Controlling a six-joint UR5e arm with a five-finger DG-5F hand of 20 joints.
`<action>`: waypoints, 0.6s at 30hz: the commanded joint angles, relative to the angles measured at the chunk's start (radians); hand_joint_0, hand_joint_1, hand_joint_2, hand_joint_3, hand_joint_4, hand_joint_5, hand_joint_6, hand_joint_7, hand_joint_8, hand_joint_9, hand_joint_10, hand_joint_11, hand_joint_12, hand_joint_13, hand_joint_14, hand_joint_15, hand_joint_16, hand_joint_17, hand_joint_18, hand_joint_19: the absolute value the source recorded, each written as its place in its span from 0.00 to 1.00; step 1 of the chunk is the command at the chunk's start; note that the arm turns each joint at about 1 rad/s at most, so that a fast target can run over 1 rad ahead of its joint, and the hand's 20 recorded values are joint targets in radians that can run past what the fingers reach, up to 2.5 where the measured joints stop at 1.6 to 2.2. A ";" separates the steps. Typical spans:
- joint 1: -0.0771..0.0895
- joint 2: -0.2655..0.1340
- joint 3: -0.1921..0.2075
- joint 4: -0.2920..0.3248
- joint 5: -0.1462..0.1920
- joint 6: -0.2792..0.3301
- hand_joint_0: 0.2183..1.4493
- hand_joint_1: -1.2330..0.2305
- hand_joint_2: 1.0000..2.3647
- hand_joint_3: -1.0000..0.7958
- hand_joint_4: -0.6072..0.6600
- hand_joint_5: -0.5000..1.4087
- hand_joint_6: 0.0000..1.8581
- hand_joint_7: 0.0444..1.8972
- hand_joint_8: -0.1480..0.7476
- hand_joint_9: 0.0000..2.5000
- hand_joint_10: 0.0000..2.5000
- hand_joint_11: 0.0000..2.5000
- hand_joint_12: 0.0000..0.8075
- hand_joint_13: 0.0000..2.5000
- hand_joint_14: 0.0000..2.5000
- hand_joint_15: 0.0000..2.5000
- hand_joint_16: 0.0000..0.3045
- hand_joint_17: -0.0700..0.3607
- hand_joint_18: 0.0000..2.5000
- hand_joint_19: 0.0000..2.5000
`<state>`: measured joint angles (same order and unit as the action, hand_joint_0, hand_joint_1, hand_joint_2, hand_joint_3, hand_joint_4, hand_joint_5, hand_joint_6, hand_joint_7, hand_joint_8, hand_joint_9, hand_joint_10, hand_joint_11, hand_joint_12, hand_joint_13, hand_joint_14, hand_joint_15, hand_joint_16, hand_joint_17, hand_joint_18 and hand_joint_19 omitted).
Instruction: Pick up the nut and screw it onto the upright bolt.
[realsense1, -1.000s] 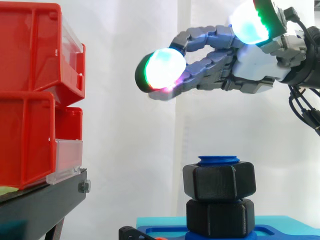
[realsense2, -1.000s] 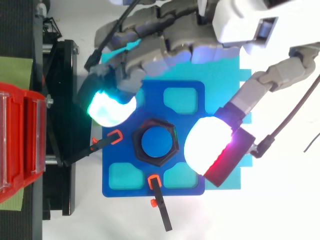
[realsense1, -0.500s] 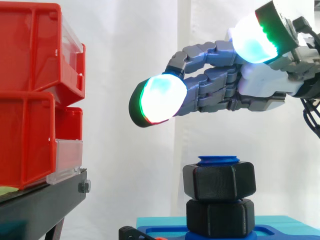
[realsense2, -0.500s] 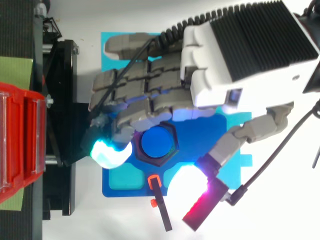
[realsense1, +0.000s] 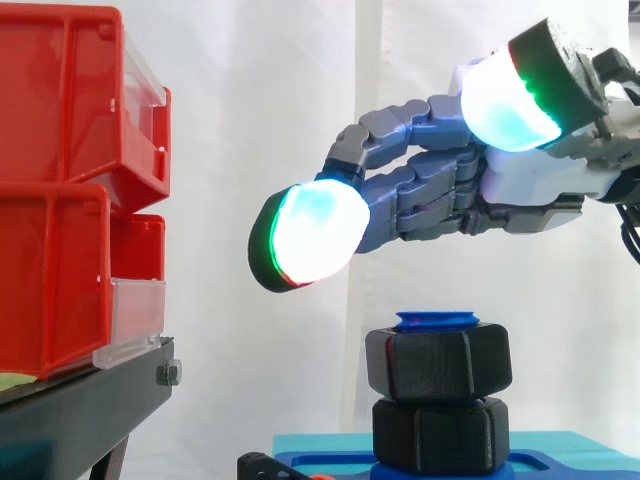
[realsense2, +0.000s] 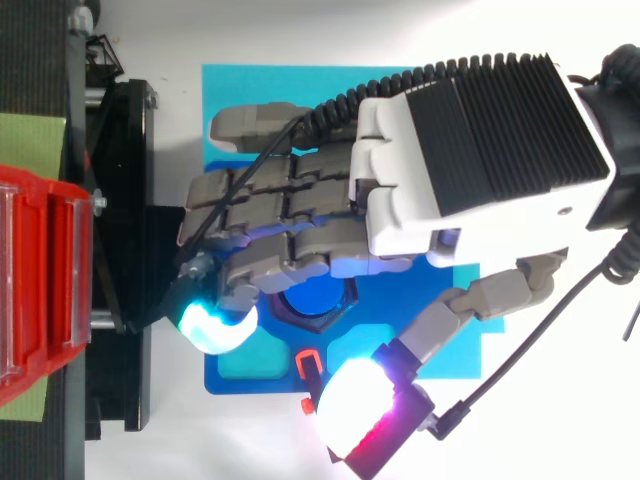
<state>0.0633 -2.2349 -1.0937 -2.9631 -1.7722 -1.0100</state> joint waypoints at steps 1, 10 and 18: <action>0.001 0.000 0.000 0.001 0.007 -0.019 0.19 0.64 0.00 0.28 0.56 0.16 0.27 0.33 0.40 0.12 0.00 0.00 0.40 0.06 0.00 0.00 0.12 0.36 0.00 0.00; 0.001 -0.043 0.000 0.019 0.016 0.001 0.19 0.64 0.00 0.28 0.56 0.16 0.27 0.34 0.40 0.12 0.00 0.00 0.40 0.06 0.00 0.00 0.12 0.36 0.00 0.00; -0.003 -0.043 0.000 0.007 0.005 0.002 0.19 0.65 0.00 0.28 0.58 0.16 0.27 0.36 0.40 0.13 0.00 0.00 0.40 0.06 0.00 0.00 0.12 0.36 0.00 0.00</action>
<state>0.0615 -2.2776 -1.0937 -2.9538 -1.7624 -1.0082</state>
